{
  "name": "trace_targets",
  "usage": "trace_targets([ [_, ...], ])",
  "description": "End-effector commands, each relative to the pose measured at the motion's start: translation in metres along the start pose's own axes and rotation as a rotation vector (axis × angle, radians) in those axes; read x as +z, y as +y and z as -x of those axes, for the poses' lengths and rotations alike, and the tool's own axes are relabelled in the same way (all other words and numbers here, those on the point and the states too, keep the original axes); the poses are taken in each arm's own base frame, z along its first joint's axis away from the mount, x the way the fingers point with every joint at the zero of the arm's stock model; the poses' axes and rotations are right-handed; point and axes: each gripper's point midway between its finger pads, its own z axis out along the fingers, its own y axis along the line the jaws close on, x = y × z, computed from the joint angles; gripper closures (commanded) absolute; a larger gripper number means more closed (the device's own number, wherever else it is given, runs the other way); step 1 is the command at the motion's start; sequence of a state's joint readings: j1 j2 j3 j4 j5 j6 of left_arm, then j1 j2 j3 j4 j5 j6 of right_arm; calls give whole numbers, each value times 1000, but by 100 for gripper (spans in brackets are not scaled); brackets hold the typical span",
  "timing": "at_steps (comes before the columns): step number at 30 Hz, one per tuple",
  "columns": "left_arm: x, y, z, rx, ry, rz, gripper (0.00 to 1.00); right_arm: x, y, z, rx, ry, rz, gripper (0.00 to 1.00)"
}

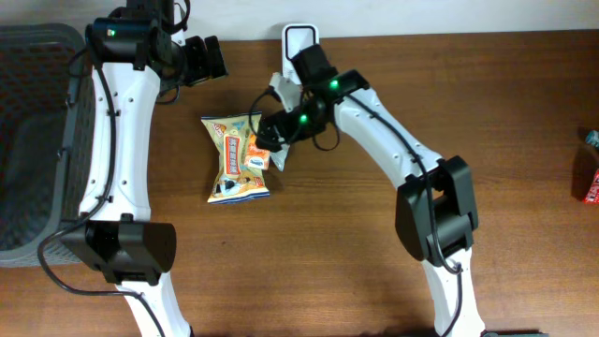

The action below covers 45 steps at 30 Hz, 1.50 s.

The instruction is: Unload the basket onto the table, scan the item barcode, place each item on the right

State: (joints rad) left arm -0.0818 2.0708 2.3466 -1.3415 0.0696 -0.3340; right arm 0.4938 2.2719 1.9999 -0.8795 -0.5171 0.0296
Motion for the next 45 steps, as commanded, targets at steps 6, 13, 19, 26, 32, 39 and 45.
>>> trace_targets([
  [6,-5,4,3,-12,-15,10,1,25,-5,-8,106,17,-183,1],
  [13,-4,4,3,-12,-15,10,1,27,-3,-7,99,14,-185,38],
  [19,-5,4,3,-12,-15,10,1,43,-18,-16,210,33,-218,41],
  [26,-5,4,3,-11,-15,10,1,58,-24,-25,342,54,-220,51],
  [32,-5,4,3,-11,-15,10,1,59,-23,-25,384,48,-227,63],
  [39,-4,4,3,-11,-15,10,1,59,-24,-26,386,52,-229,96],
  [45,-5,4,3,-11,-15,9,1,48,-42,-30,431,62,-247,96],
])
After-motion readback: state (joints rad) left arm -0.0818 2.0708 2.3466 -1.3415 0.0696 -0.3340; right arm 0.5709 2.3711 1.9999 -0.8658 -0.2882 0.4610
